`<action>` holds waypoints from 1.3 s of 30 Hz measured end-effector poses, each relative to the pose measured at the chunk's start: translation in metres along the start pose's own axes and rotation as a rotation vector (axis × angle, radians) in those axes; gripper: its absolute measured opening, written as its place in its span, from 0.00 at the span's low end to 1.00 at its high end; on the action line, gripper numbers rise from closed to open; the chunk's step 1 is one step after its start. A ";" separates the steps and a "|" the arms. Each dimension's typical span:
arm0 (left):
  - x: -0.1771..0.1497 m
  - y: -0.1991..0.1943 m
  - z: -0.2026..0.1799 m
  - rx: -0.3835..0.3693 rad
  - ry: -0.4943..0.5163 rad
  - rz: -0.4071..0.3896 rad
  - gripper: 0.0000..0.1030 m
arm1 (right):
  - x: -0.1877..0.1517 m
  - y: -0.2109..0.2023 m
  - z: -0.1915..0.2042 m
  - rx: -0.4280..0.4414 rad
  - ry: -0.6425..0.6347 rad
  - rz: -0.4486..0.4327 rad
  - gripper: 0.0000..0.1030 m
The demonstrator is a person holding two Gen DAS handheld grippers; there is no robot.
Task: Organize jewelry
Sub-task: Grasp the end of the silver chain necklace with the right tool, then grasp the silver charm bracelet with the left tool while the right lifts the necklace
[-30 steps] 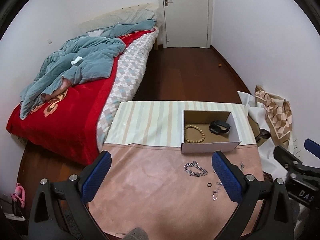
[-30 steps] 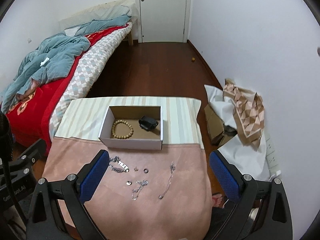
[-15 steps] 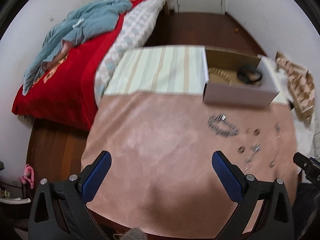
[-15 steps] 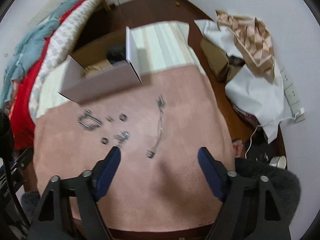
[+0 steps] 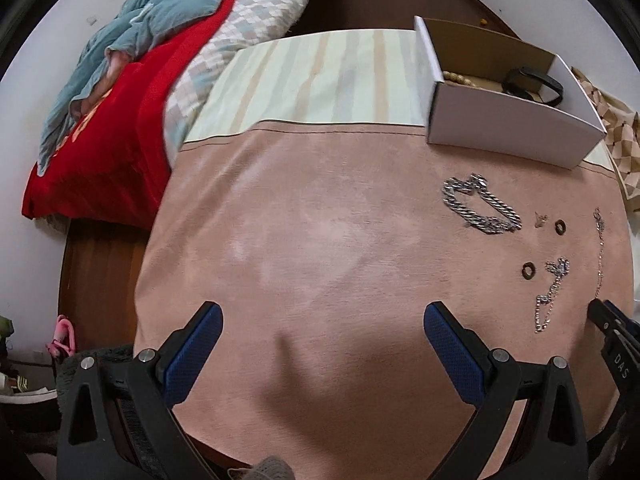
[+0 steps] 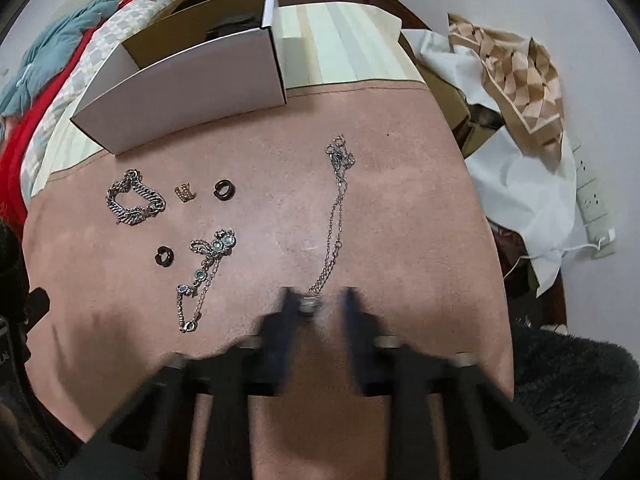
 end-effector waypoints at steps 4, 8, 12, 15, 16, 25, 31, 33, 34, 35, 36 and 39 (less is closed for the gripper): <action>0.000 -0.001 -0.026 -0.057 0.026 0.004 1.00 | 0.000 -0.003 -0.014 0.013 0.031 -0.006 0.12; -0.006 -0.003 -0.060 -0.152 0.045 0.026 0.99 | -0.001 -0.004 -0.040 0.013 0.094 -0.001 0.12; -0.015 -0.003 -0.098 -0.242 0.071 0.059 0.99 | 0.000 -0.006 -0.061 0.011 0.131 -0.007 0.12; -0.011 -0.004 -0.120 -0.255 0.114 0.048 0.99 | 0.000 -0.008 -0.072 0.015 0.161 -0.011 0.12; -0.009 -0.004 -0.127 -0.256 0.132 0.041 0.99 | 0.000 -0.009 -0.075 0.014 0.168 -0.011 0.12; 0.006 0.001 -0.182 -0.247 0.317 0.011 0.61 | 0.001 -0.005 -0.099 0.017 0.228 -0.009 0.12; 0.009 0.003 -0.201 -0.269 0.374 0.000 0.23 | 0.003 -0.004 -0.103 0.022 0.244 -0.006 0.12; 0.009 0.002 -0.206 -0.270 0.393 -0.001 0.10 | 0.003 -0.004 -0.103 0.023 0.243 -0.005 0.12; 0.009 0.002 -0.207 -0.274 0.395 0.000 0.09 | 0.003 -0.004 -0.102 0.023 0.242 -0.004 0.12; 0.009 0.002 -0.208 -0.289 0.391 0.005 0.09 | 0.003 -0.005 -0.101 0.025 0.242 -0.004 0.12; 0.009 0.001 -0.207 -0.295 0.387 0.005 0.09 | 0.003 -0.005 -0.101 0.027 0.242 -0.004 0.12; 0.011 -0.005 -0.205 -0.314 0.368 -0.007 0.09 | 0.006 -0.010 -0.097 0.039 0.234 -0.010 0.12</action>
Point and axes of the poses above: each gripper's, at about its wrist camera, not at the fingertips, and y roughly the way its jaws point, z to its left, x to its top, the point moved 10 cm from there along y, roughly the way its jaws point, and after that the axes turned 3 degrees about -z, right-handed, at the moved point
